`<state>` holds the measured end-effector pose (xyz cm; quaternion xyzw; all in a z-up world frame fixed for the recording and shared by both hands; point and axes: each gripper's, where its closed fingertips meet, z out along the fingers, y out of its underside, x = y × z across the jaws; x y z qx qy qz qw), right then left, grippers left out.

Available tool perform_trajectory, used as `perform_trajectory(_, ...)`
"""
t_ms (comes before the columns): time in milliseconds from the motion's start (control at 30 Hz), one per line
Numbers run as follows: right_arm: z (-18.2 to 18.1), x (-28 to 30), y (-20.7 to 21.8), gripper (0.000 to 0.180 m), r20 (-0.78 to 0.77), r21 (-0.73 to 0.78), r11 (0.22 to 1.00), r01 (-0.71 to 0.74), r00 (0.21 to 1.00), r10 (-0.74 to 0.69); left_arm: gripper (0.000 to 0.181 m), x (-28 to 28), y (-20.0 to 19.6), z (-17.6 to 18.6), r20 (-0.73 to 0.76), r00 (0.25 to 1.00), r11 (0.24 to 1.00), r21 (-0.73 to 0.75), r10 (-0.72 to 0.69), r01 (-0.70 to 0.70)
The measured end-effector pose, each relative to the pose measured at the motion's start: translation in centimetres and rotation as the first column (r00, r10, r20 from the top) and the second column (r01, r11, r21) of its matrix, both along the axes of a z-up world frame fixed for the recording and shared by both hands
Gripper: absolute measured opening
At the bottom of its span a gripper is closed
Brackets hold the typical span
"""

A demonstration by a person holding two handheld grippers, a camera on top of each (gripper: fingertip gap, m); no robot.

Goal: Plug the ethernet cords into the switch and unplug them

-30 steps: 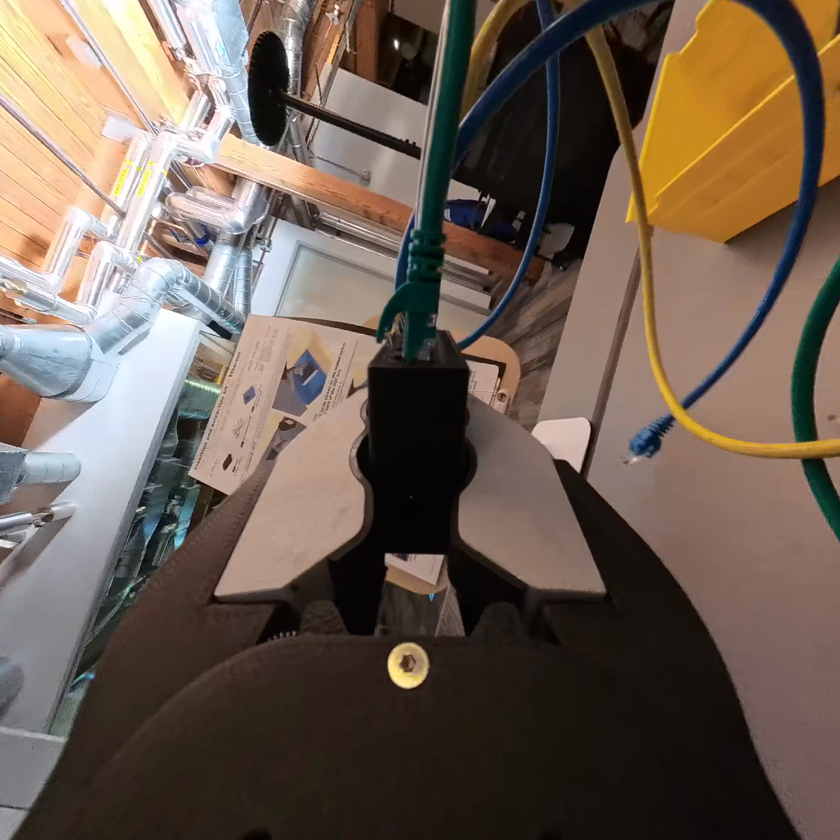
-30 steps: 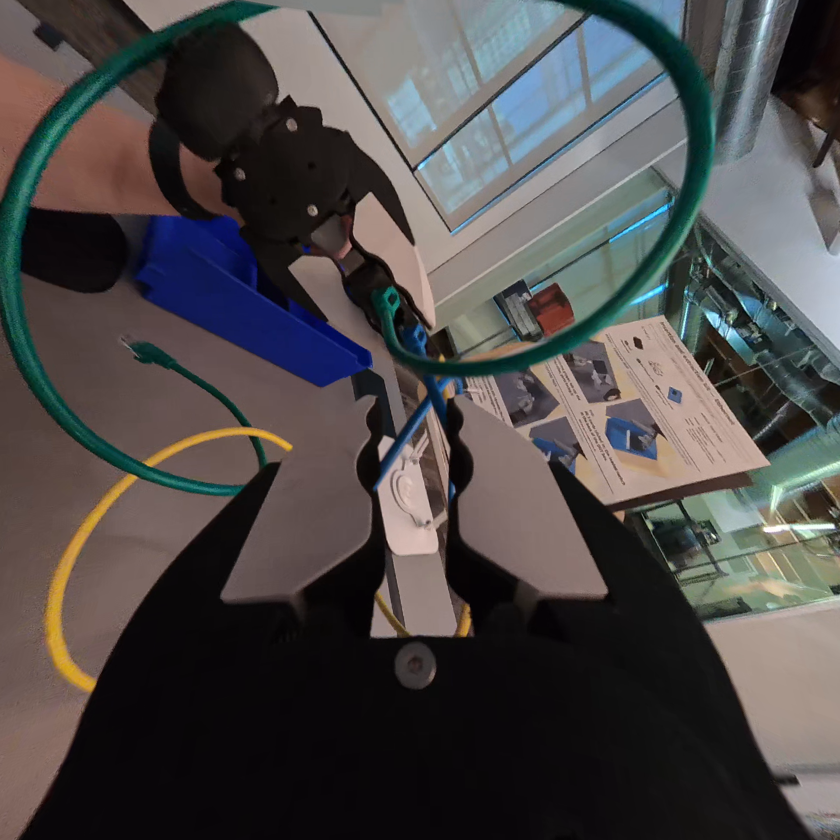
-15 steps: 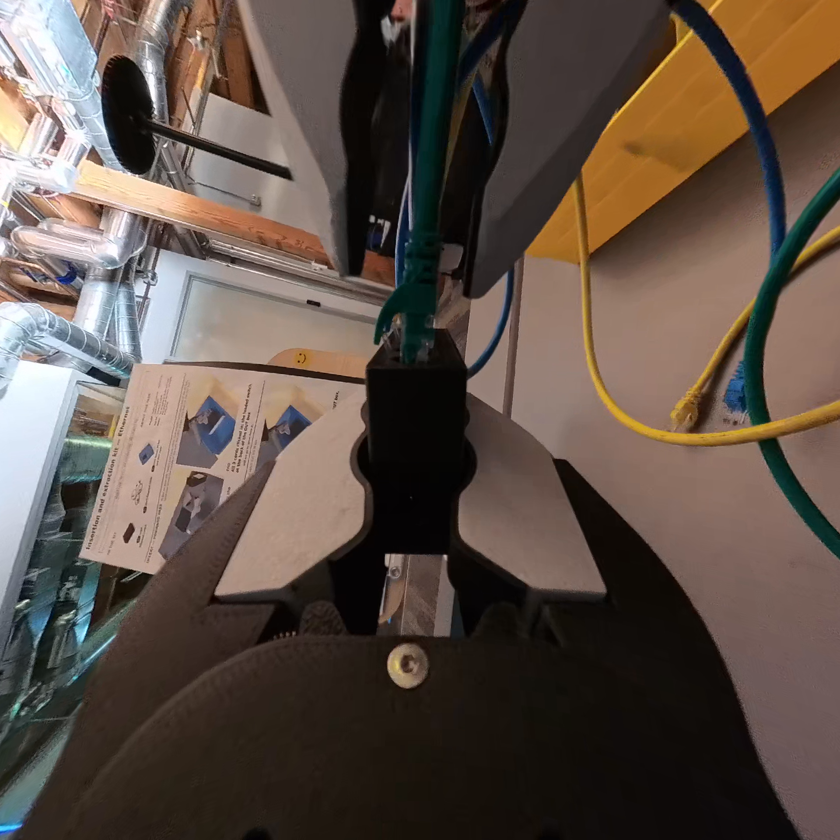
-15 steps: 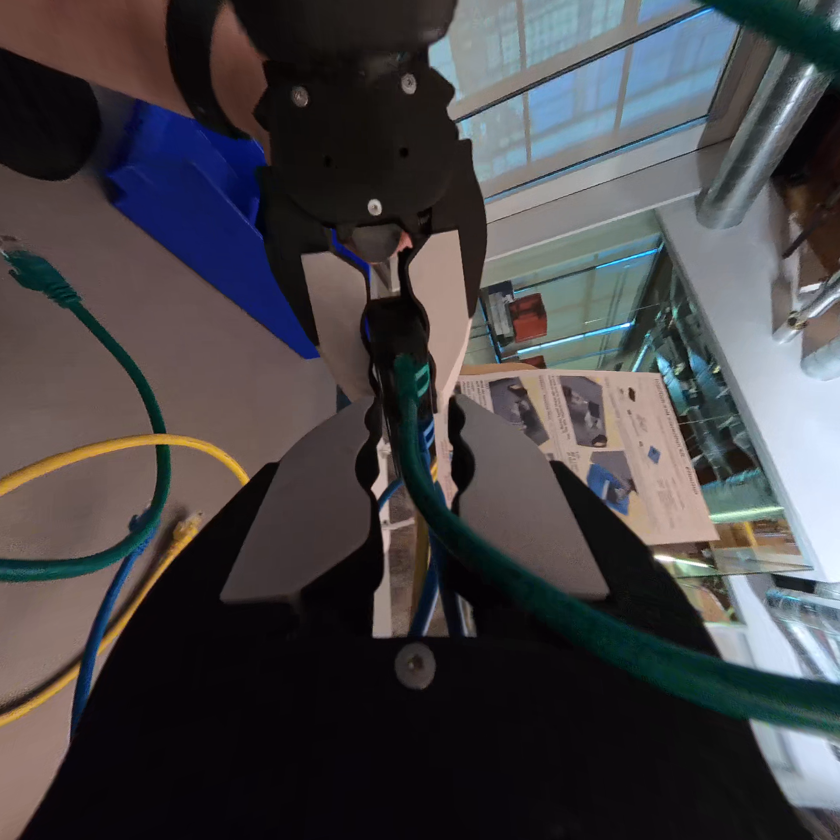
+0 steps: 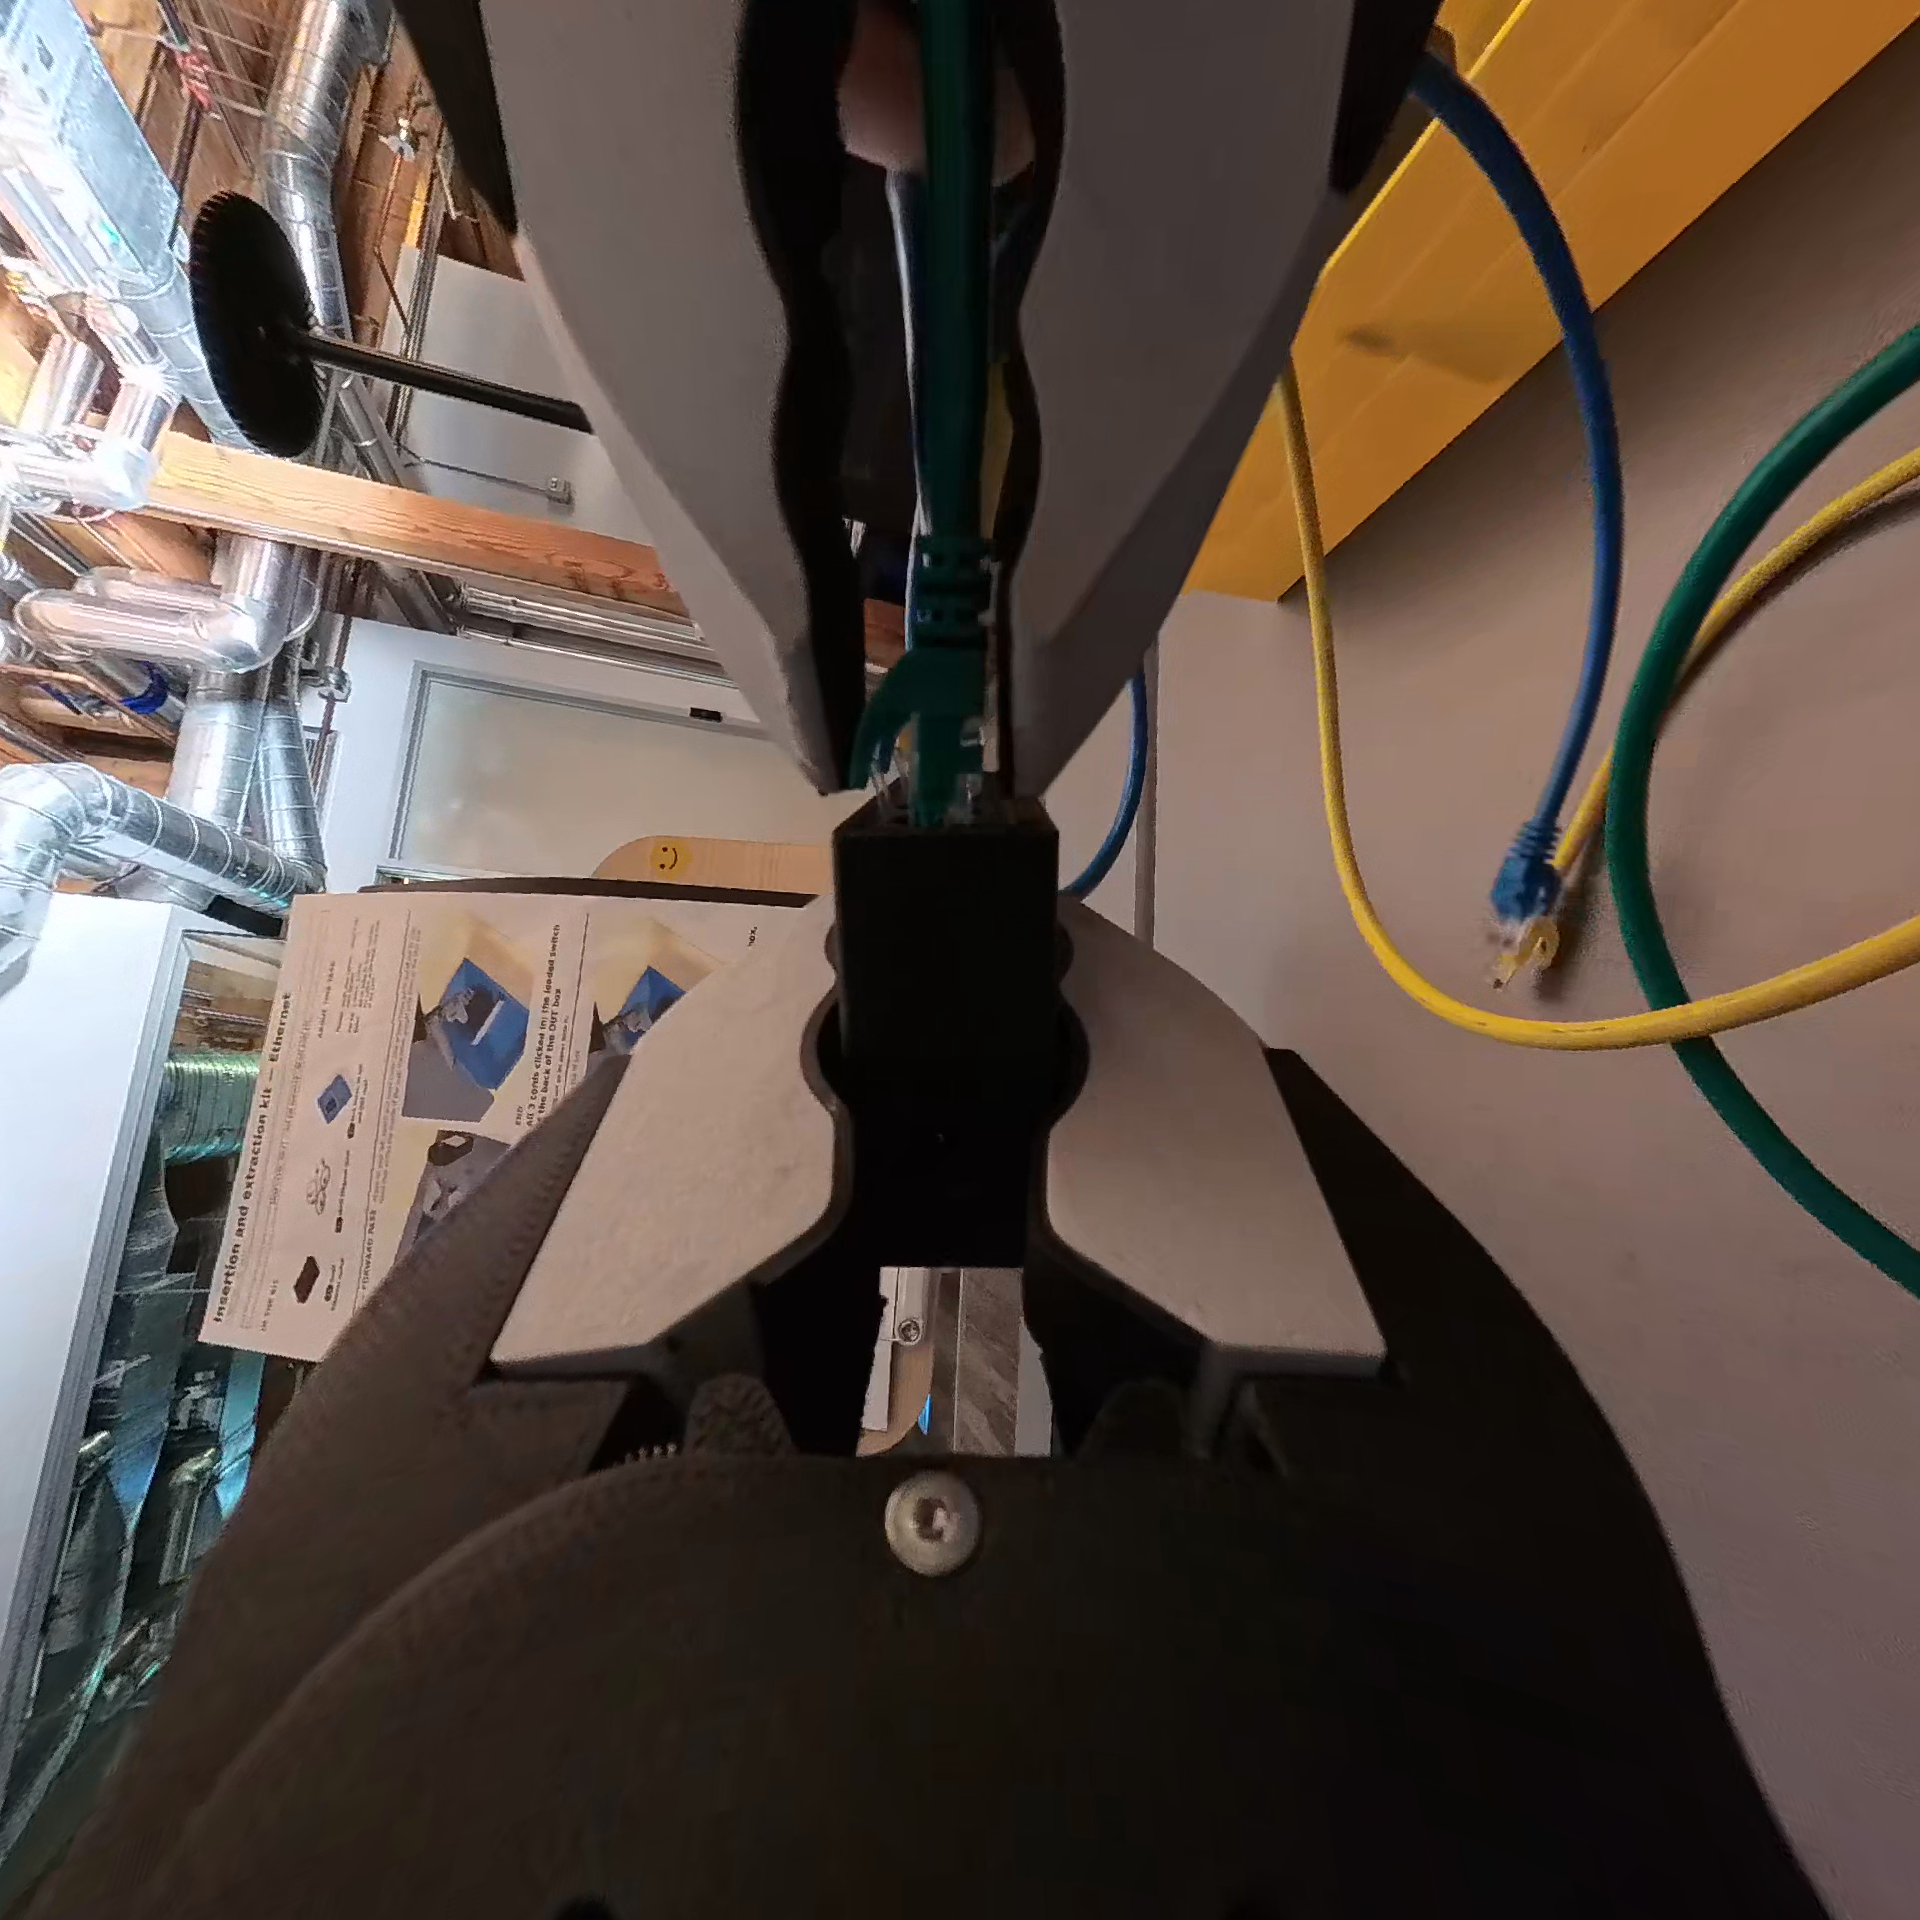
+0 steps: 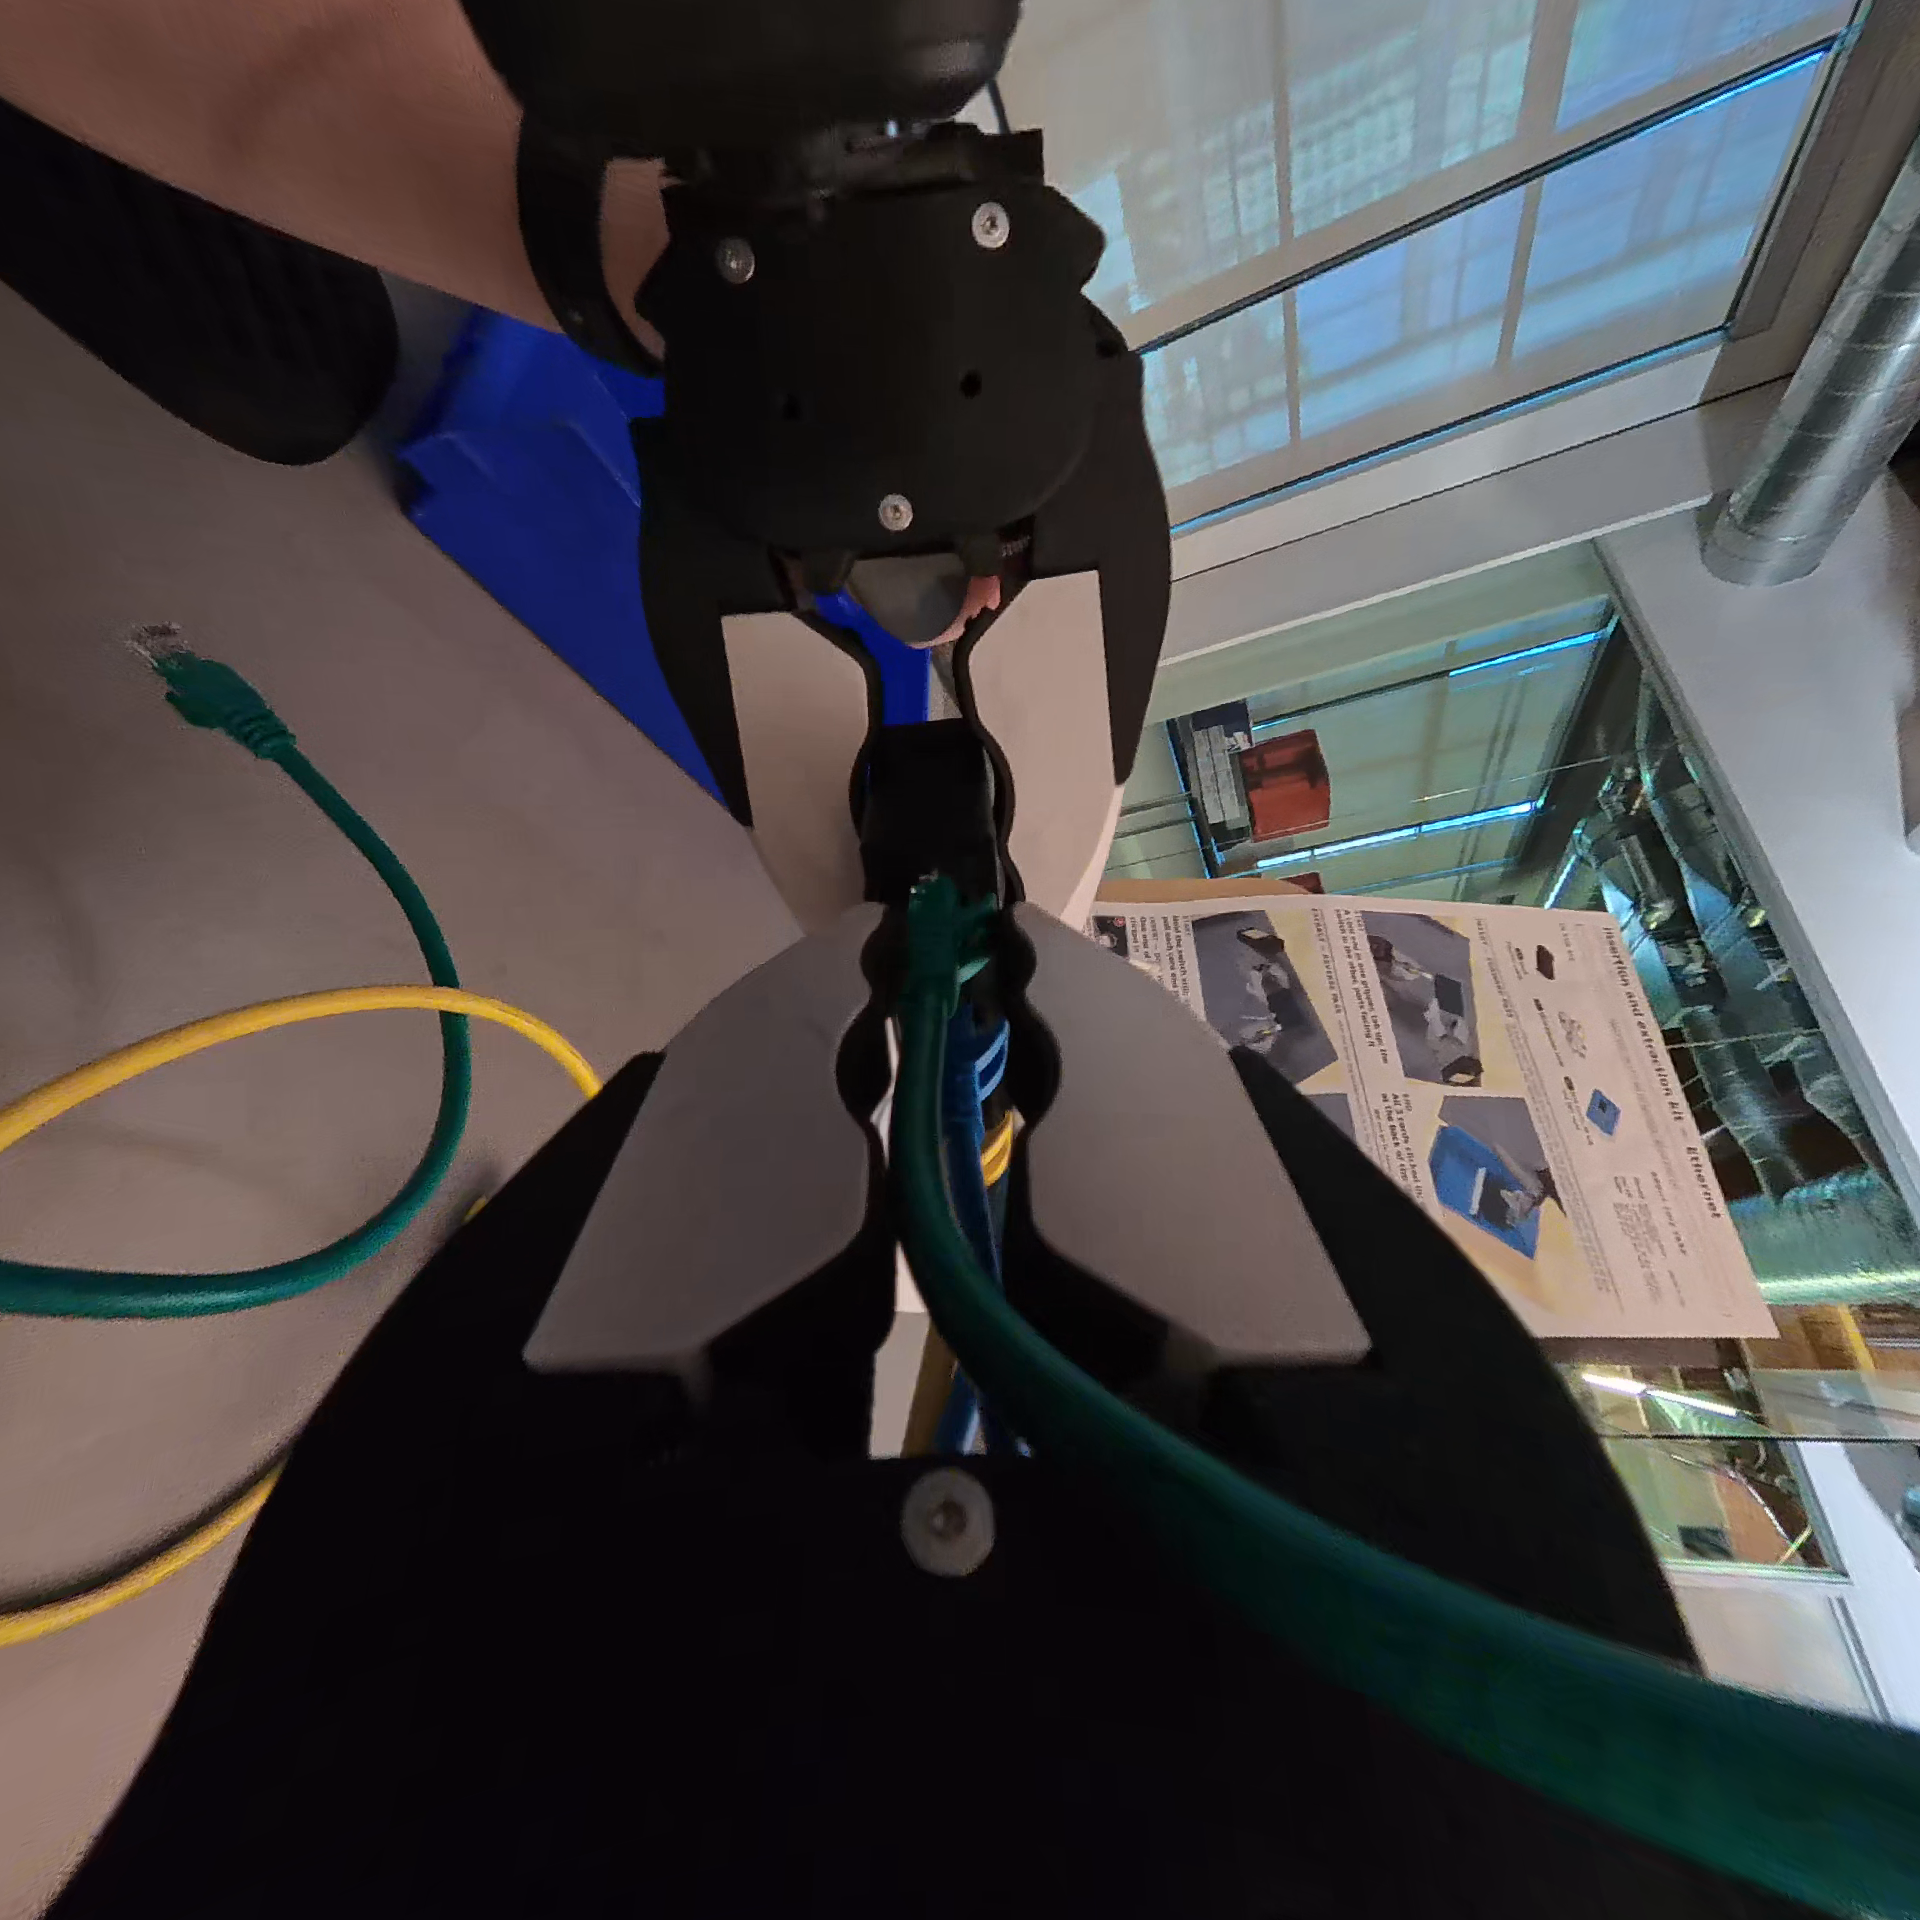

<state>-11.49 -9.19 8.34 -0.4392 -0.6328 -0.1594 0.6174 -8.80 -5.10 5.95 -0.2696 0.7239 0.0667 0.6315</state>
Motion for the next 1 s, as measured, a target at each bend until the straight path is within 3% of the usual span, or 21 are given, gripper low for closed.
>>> perform_trajectory(300, -0.7, 0.0, 1.1, 0.016, 0.009, -0.001, 0.999, 0.044, 0.999, -0.044, 0.031, 0.3, 1.6, -0.6, -0.022, 0.995, 0.988, 0.125, 0.093, -0.090)
perform_trajectory(800, 0.3, 0.1, 0.8, 0.015, -0.010, 0.113, 0.994, 0.008, 1.000, -0.007, 0.032, 0.2, 1.0, 0.2, -0.011, 0.999, 0.998, 0.030, 0.049, -0.049)
perform_trajectory(1000, -0.2, -0.3, 0.4, 0.016, 0.034, 0.036, 0.998, 0.055, 0.998, -0.056, 0.030, 0.0, 0.9, 0.1, -0.024, 1.000, 0.999, 0.045, 0.013, -0.012)
